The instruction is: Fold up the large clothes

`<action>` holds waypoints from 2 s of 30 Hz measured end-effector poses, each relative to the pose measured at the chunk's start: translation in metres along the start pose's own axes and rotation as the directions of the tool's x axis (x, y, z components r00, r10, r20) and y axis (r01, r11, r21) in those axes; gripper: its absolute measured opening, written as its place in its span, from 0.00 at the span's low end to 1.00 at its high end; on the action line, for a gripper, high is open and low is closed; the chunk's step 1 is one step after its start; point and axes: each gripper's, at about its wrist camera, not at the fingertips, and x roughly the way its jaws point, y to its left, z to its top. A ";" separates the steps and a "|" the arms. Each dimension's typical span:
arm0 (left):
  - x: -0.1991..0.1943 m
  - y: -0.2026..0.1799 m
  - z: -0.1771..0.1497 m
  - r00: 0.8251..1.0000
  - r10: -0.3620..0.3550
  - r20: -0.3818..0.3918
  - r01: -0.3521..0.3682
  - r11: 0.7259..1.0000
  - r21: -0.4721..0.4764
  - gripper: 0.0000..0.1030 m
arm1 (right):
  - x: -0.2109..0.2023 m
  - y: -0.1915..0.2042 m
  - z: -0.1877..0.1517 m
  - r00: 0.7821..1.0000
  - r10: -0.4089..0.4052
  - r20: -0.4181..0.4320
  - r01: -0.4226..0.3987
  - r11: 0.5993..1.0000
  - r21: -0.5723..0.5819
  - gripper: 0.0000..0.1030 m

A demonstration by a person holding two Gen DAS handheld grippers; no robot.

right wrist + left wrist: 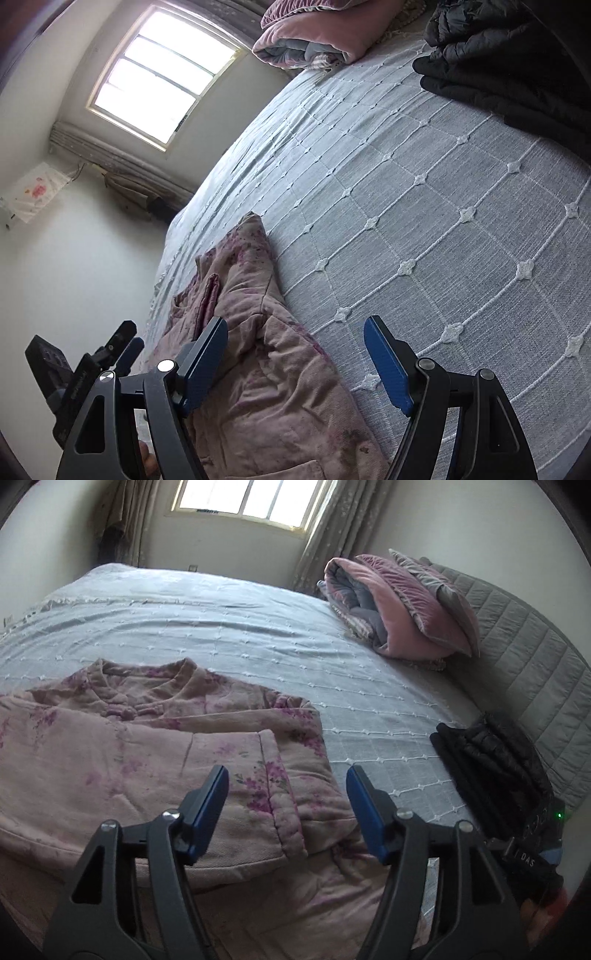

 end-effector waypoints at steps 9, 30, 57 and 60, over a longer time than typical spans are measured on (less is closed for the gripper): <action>0.114 -0.039 -0.004 0.915 0.301 -0.268 -0.253 0.947 0.199 0.37 | 0.002 -0.002 0.000 1.000 -0.011 -0.003 0.011 1.000 0.001 0.75; 0.126 -0.022 -0.008 0.974 0.153 -0.168 -0.158 0.987 -0.019 0.51 | 0.007 -0.004 0.000 1.000 -0.011 -0.020 0.011 1.000 -0.001 0.75; -0.044 0.146 -0.042 0.965 0.205 -0.164 -0.237 0.948 -0.211 0.54 | 0.029 0.022 -0.026 0.993 -0.122 -0.005 0.118 0.974 -0.192 0.75; -0.108 0.182 -0.069 0.957 0.253 -0.144 -0.282 0.929 -0.239 0.54 | 0.024 0.023 -0.027 0.992 -0.126 0.015 0.126 0.967 -0.220 0.75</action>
